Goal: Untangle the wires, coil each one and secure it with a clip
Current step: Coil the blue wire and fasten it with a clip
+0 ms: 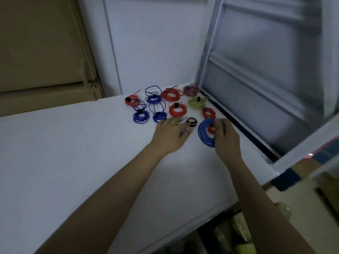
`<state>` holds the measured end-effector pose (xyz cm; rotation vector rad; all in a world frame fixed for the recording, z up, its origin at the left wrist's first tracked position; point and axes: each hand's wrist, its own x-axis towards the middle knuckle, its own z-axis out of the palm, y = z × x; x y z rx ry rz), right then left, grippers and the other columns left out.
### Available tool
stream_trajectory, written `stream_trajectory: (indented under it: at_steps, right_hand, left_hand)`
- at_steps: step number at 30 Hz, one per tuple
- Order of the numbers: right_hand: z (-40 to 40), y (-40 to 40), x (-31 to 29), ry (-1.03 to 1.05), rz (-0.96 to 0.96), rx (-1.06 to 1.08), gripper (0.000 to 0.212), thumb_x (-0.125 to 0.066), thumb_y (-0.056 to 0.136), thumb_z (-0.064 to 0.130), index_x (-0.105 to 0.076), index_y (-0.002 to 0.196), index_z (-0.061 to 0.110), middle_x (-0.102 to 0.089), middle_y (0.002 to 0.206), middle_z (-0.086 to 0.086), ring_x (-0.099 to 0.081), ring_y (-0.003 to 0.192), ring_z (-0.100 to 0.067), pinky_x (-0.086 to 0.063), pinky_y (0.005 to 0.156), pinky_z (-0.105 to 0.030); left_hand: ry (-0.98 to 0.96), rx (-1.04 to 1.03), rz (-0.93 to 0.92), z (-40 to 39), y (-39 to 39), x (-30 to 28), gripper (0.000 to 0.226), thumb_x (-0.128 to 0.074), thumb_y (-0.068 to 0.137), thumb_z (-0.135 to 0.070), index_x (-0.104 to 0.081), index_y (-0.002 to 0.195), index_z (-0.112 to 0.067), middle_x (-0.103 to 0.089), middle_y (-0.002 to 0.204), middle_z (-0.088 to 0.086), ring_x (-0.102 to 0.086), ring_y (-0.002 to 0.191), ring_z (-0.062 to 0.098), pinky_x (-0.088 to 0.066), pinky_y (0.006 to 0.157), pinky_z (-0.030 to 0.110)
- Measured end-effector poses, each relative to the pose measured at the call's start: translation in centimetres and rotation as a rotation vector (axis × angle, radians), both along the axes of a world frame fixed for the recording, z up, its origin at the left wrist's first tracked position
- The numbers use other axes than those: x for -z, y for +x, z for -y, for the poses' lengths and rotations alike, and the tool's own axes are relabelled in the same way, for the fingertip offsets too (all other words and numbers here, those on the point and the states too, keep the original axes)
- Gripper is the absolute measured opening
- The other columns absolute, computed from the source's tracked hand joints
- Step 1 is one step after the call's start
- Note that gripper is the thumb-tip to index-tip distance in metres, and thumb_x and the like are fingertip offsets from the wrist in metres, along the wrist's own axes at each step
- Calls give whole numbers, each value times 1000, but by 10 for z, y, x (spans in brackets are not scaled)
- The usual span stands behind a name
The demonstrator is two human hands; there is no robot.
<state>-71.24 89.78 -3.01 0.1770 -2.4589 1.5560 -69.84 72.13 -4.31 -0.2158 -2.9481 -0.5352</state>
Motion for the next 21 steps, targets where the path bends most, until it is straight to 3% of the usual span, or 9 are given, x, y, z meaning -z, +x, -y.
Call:
stream_trajectory:
  at_steps: [2, 4, 8, 11, 14, 16, 18, 21]
  right_hand:
    - [0, -26, -1, 5, -3, -63, 22, -40, 102, 31, -57, 100, 17, -61, 84, 5, -55, 70, -4, -38, 60, -14]
    - [3, -49, -3, 12, 6, -137, 20, -40, 102, 33, -56, 101, 21, -60, 84, 12, -55, 70, 2, -38, 61, -12]
    - [5, -87, -11, 29, -11, -302, 16, -41, 101, 33, -56, 101, 27, -57, 82, 17, -54, 72, 7, -37, 61, -5]
    - [2, -110, -16, 72, -28, -391, 16, -42, 101, 32, -54, 96, 22, -55, 78, 14, -52, 69, 1, -36, 58, -10]
    - [-5, -124, -19, 99, -56, -440, 16, -42, 101, 30, -52, 92, 21, -53, 75, 12, -50, 66, -2, -34, 56, -10]
    - [-11, -129, -19, 107, -75, -458, 17, -42, 101, 31, -51, 90, 20, -54, 74, 4, -49, 67, -12, -34, 55, -18]
    - [-15, -132, -18, 123, -79, -470, 19, -42, 101, 33, -51, 91, 20, -52, 73, 5, -50, 68, -15, -35, 55, -20]
    - [-16, -134, -17, 109, -42, -480, 21, -40, 101, 35, -54, 96, 20, -52, 74, 9, -51, 68, -11, -38, 59, -26]
  left_hand:
    - [-93, -5, 12, -1, -1, 3, 57, -25, 90, -51, -61, 127, -26, -52, 138, 4, -45, 126, 29, -31, 102, 36]
    - [-121, -49, 46, 1, 2, 5, 43, -38, 95, -43, -57, 130, -27, -49, 141, -1, -41, 130, 25, -27, 106, 35]
    - [-31, -217, 215, -2, 4, -11, 52, -52, 88, -22, -39, 138, -27, -44, 142, -2, -30, 138, 21, -5, 118, 44]
    - [15, -312, 245, -15, -11, -21, 48, -52, 90, -25, -41, 136, -23, -44, 141, -2, -28, 139, 19, 9, 117, 47]
    - [-58, -358, 189, -33, -38, -23, 36, -43, 98, -30, -51, 132, -20, -51, 136, 1, -41, 129, 22, -13, 115, 44]
    - [-121, -412, 181, -42, -54, -22, 31, -41, 99, -29, -59, 121, -14, -57, 126, 5, -49, 117, 26, -31, 101, 40]
    - [-134, -479, 214, -46, -66, -19, 29, -45, 97, -35, -62, 104, -12, -58, 111, 8, -51, 107, 28, -39, 90, 39]
    - [-50, -545, 255, -48, -76, -13, 21, -53, 94, -40, -58, 91, -19, -52, 93, 2, -51, 103, 27, -43, 89, 40]
